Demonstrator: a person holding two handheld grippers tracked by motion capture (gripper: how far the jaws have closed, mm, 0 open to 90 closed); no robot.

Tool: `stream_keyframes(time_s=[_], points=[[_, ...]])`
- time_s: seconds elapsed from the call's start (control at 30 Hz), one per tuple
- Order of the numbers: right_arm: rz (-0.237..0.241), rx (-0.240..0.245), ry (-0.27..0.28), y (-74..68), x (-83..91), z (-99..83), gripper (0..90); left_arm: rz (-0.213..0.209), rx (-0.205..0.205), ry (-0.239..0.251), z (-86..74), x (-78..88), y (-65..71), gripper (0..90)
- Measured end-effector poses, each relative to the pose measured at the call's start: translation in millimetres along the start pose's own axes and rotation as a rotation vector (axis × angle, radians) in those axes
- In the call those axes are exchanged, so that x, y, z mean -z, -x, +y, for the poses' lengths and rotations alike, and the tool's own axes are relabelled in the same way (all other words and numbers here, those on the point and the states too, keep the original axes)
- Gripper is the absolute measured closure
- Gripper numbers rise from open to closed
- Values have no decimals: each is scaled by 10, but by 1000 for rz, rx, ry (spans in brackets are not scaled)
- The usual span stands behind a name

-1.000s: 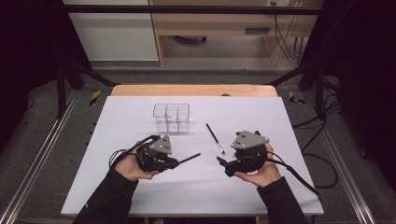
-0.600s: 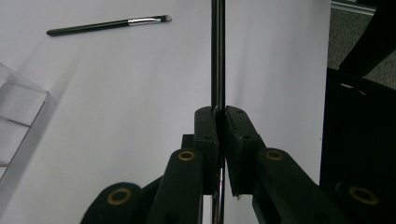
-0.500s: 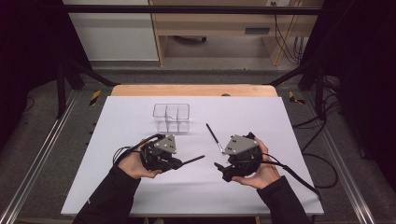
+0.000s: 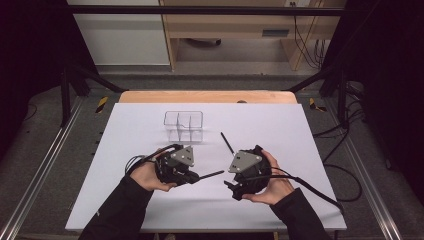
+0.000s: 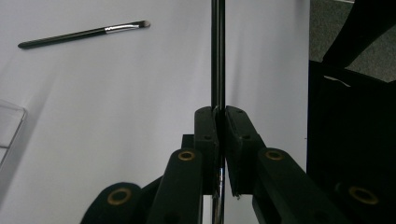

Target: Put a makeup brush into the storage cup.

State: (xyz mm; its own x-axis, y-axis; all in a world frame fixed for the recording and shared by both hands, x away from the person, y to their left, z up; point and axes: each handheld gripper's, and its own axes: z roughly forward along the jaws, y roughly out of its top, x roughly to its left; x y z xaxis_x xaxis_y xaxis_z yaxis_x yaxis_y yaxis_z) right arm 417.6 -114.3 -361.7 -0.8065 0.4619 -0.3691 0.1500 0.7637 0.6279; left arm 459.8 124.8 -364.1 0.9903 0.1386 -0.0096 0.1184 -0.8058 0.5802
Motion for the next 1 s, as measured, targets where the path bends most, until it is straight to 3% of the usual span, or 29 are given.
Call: stream_keyframes(time_s=[0.5, 1.0], points=[[38, 95, -34, -99, -54, 97, 95, -37, -6, -23, 106, -71, -38, 833], [63, 197, -80, -218, -136, 164, 200, -67, -1, -48, 161, -140, -49, 833]])
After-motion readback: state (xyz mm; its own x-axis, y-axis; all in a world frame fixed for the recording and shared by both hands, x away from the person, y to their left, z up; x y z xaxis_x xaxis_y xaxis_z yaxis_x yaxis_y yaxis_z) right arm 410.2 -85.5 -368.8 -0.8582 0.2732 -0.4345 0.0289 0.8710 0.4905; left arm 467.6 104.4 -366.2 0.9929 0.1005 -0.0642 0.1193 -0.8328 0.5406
